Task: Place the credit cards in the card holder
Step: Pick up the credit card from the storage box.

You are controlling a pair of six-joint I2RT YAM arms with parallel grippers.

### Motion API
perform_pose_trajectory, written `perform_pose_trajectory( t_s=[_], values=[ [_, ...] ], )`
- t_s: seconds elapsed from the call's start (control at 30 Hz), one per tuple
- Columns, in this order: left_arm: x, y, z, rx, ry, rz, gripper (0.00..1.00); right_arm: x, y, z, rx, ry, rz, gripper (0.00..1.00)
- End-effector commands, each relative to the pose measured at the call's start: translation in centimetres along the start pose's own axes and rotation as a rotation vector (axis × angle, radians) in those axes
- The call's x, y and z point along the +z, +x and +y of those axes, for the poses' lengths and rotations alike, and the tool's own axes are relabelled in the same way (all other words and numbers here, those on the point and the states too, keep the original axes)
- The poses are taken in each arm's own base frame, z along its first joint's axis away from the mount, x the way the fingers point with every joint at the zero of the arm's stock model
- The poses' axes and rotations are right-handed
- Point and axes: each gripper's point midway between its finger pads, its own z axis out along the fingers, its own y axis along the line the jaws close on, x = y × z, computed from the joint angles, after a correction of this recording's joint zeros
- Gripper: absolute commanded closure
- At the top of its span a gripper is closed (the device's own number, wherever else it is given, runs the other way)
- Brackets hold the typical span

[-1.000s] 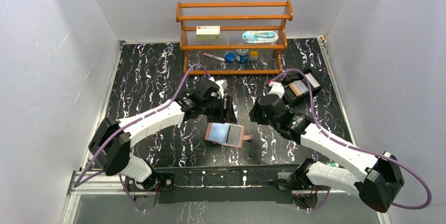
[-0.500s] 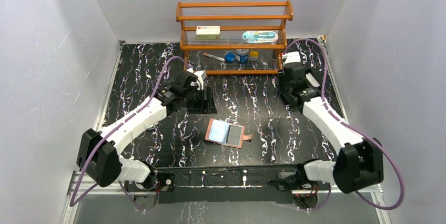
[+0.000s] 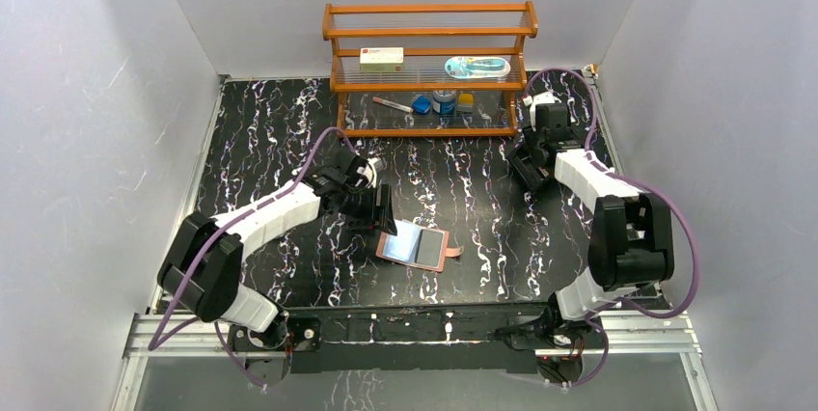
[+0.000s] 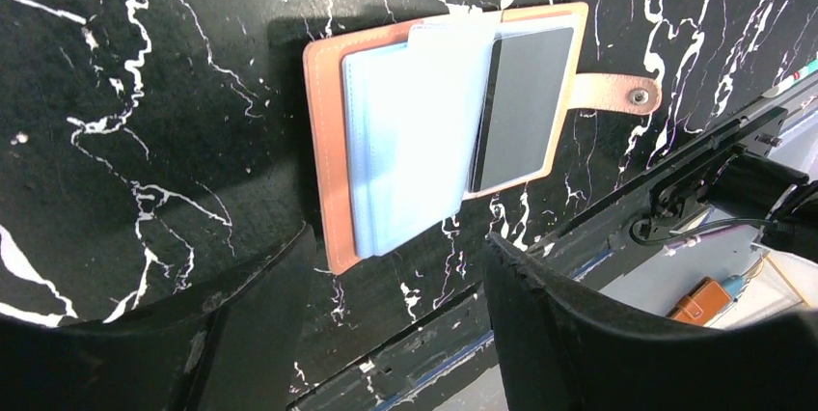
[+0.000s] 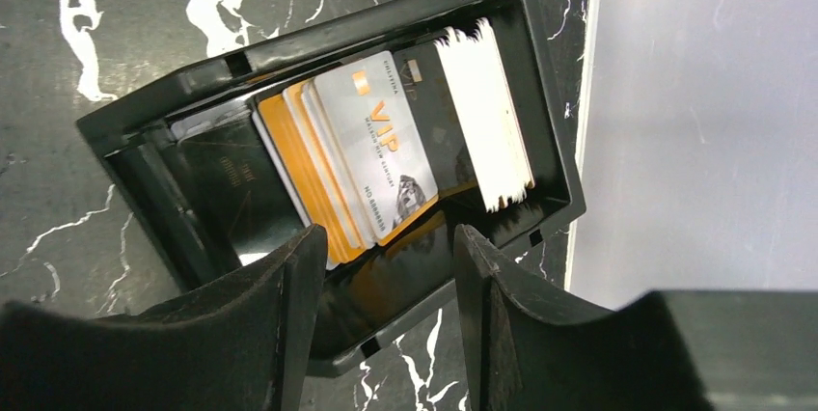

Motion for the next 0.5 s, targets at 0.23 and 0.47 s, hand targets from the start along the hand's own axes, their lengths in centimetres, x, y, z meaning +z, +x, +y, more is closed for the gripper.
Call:
perform_pose_trajectory(
  t_s=[0.23, 0.47],
  values=[
    [3.0, -1.1, 1.6, -0.031, -0.057, -0.001, 0.35, 1.3, -2.9, -2.7, -0.022, 0.053, -0.090, 0.34],
    [4.5, -0.5, 2.2, -0.066, -0.067, 0.040, 0.35, 2.3, -2.1, -2.9, -0.102, 0.064, -0.075, 0.34]
  ],
)
